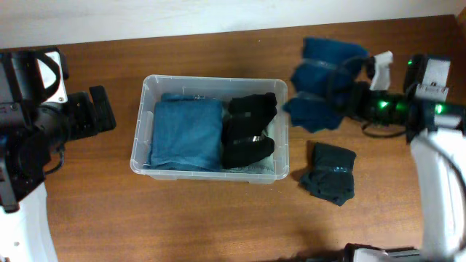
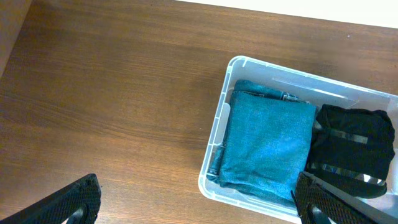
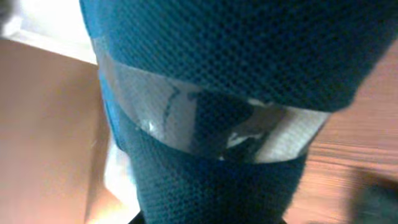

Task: Pack container
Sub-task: 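Grasp the teal taped bundle with the right gripper and carry toward container, then lower the teal bundle onto the right half and open the right gripper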

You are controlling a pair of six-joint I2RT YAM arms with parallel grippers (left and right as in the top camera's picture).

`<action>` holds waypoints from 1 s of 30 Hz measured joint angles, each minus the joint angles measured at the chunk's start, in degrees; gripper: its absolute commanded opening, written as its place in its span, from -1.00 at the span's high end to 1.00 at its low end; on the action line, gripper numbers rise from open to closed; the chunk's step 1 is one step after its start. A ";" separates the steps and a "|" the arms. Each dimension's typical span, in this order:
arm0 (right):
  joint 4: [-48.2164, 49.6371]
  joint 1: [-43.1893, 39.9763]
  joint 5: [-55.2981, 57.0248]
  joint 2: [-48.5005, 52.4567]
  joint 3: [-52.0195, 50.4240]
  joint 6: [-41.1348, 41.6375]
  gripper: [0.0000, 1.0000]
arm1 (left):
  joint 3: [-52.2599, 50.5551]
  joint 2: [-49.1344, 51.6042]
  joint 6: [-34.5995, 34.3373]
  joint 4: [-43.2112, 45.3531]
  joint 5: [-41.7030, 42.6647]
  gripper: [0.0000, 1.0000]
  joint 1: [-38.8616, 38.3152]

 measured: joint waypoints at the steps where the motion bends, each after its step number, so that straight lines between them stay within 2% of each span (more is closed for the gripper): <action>1: 0.00 2.21 -0.57 -2.10 0.00 0.74 0.65 | 0.00 0.00 0.00 0.00 0.00 -0.99 0.00; 4: 0.00 8.55 -1.77 -5.49 0.00 3.74 0.65 | 0.00 0.00 0.00 0.00 0.00 -1.00 0.00; 8: 0.00 16.26 -1.01 -5.01 0.00 7.63 0.65 | 0.00 0.00 0.00 0.00 0.00 -0.99 0.00; 15: 4.55 27.26 4.66 1.46 0.00 11.96 0.65 | 0.00 0.00 0.00 0.00 0.00 -0.99 0.00; 21: 6.51 32.20 8.46 9.09 0.00 15.67 0.63 | 0.00 0.00 0.00 0.02 0.00 -0.99 0.00; 23: 6.49 32.96 9.46 11.61 -0.02 16.59 0.31 | 0.00 0.00 0.00 0.02 0.00 -0.99 0.00; 24: 6.47 33.20 9.88 12.76 -0.07 16.85 0.03 | 0.00 0.00 0.00 0.00 0.00 -0.99 0.00; 25: 6.34 33.33 10.45 13.86 -0.07 17.14 -0.11 | 0.00 0.00 0.00 0.00 0.00 -0.99 0.00; 30: 2.64 33.44 18.29 16.48 -0.11 16.04 -0.22 | 0.00 0.00 0.00 0.00 0.00 -0.99 0.00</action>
